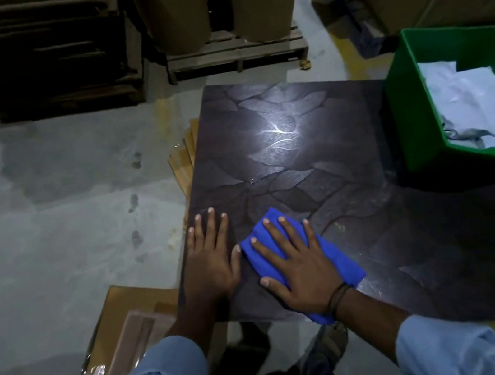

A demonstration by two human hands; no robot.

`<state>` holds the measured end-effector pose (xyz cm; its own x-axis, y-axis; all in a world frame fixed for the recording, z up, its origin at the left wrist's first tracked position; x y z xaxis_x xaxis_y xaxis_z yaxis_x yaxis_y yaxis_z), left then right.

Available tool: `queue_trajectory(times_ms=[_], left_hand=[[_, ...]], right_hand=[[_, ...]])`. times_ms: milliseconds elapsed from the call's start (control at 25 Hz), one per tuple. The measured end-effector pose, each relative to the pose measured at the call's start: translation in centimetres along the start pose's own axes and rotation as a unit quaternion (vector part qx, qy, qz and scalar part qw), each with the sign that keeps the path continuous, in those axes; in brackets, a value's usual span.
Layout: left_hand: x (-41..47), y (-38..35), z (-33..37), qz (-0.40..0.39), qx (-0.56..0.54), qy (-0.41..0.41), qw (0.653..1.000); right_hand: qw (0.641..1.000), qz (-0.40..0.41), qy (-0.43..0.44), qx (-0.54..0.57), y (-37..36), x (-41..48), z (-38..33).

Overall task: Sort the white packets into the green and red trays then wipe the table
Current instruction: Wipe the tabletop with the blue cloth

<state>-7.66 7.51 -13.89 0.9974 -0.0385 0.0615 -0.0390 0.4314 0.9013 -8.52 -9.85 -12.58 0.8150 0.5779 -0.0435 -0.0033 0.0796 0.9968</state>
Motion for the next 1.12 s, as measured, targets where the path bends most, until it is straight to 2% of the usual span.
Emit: queue_trajectory(times_ms=[240,360,440,640,680,720,800,840,880,920,1000,1040,1080,1120], left_hand=[[0.2,-0.4,-0.2,0.013,-0.007,0.004,1.0],[0.1,-0.4,-0.5,0.017,-0.002,-0.002,1.0],[0.0,-0.3,-0.3,0.027,-0.003,-0.01,1.0],[-0.4,-0.1,-0.3,0.025,-0.006,0.0,1.0],[-0.3,-0.1,-0.3,0.019,-0.001,0.006,1.0],[-0.2,-0.1,-0.3,0.014,0.003,0.01,1.0],[-0.3,-0.1,-0.4,0.006,0.004,0.017,1.0],[-0.3,-0.1,-0.4,0.007,0.003,0.019,1.0],[-0.2,-0.1,-0.4,0.011,0.003,0.019,1.0],[-0.2,-0.2,-0.4,0.013,0.002,0.018,1.0],[-0.1,-0.4,-0.5,0.012,0.003,0.014,1.0],[-0.2,-0.4,-0.5,0.012,0.006,0.014,1.0],[-0.2,-0.4,-0.5,0.012,0.011,0.015,1.0],[-0.2,-0.4,-0.5,0.01,0.014,0.016,1.0]], right_hand=[[0.989,0.006,-0.15,0.002,-0.6,3.8,3.8],[0.983,0.0,-0.183,0.006,-0.9,5.9,3.6],[0.985,0.005,-0.173,0.015,-0.6,5.3,3.1],[1.0,0.012,-0.009,-0.003,0.1,-2.7,-0.8],[0.999,0.015,-0.026,-0.012,-0.3,-3.0,0.4],[0.997,0.012,-0.08,-0.02,-0.7,-2.3,2.2],[0.968,0.01,-0.249,-0.002,-0.9,0.3,6.3],[0.951,0.008,-0.307,0.017,-0.8,1.4,6.8],[0.947,0.01,-0.321,0.029,-0.8,2.2,6.1],[0.958,0.012,-0.285,0.024,-0.7,2.5,4.2],[0.993,0.025,-0.118,-0.003,-0.6,0.3,-0.6],[0.999,0.022,-0.04,-0.006,-0.4,-1.4,-1.4],[1.0,0.028,0.0,-0.001,-0.2,-2.3,-0.5],[0.999,0.035,-0.01,-0.01,-0.5,-2.2,1.4]])
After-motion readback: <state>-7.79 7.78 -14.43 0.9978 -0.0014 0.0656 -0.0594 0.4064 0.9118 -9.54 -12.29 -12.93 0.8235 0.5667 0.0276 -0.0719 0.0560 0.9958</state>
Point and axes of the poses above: each hand's wrist, its own x-axis towards the middle knuckle, its own y-axis out of the back of the hand, z = x × y, the point moved 8 cm from there along x, towards the middle knuckle, and after that the axes turned 11 degrees about -x, right-handed, at the moved point
